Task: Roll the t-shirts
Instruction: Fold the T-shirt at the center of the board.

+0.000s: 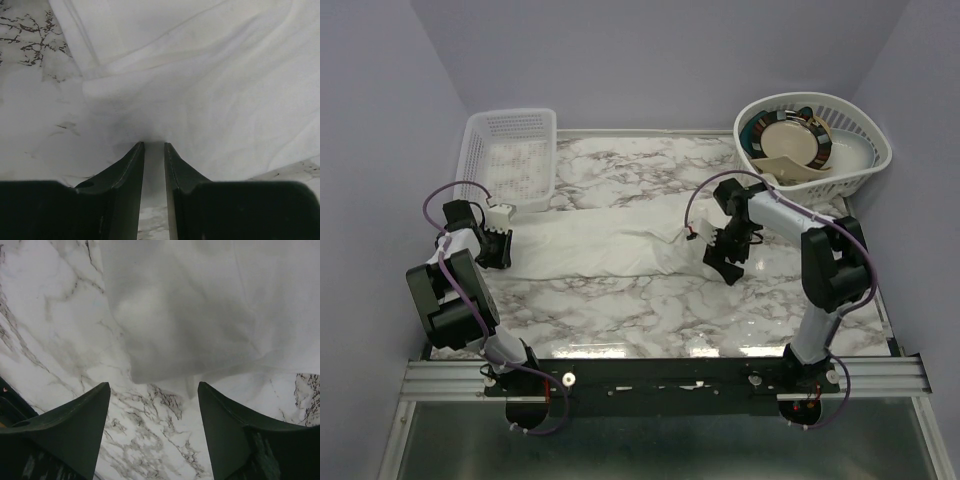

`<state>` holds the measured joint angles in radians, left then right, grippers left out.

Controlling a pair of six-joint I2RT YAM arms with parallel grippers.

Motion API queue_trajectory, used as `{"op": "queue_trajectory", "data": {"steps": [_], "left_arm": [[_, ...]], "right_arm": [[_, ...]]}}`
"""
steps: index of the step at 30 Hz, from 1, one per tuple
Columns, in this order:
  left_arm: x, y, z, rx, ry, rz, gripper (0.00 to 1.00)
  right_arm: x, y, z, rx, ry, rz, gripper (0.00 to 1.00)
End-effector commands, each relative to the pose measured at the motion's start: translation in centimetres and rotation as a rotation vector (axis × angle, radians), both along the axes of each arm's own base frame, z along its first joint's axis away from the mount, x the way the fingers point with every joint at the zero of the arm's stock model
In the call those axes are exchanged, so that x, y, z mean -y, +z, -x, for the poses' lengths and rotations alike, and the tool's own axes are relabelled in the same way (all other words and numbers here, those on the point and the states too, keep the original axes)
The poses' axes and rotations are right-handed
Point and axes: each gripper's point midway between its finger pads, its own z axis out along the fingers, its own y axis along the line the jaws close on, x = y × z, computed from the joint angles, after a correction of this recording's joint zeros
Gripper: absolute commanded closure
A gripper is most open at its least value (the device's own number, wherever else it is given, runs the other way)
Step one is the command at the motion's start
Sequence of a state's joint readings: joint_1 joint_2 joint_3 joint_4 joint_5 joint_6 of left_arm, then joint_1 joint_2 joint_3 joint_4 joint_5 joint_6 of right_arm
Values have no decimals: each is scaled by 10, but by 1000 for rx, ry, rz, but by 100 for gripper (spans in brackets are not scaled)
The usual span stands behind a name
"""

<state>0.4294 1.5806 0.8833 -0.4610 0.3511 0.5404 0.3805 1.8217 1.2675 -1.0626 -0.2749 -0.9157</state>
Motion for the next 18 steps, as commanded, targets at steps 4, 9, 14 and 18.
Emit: {"op": "queue_trajectory", "data": {"steps": [4,9,14,18], "left_arm": [[-11,-12,6,-41,-48,-80,69],[-20,-11,4,-26,-91,-145,72],[-25,-8,6,-14,-126,-189,74],[-18,-11,23,-36,-162,-186,74]], "right_arm": [[4,-23,-20,59,12,75,67],[31,-23,-11,82,121,133,81],[55,-19,0,72,173,185,82],[60,-12,12,45,163,193,76]]}}
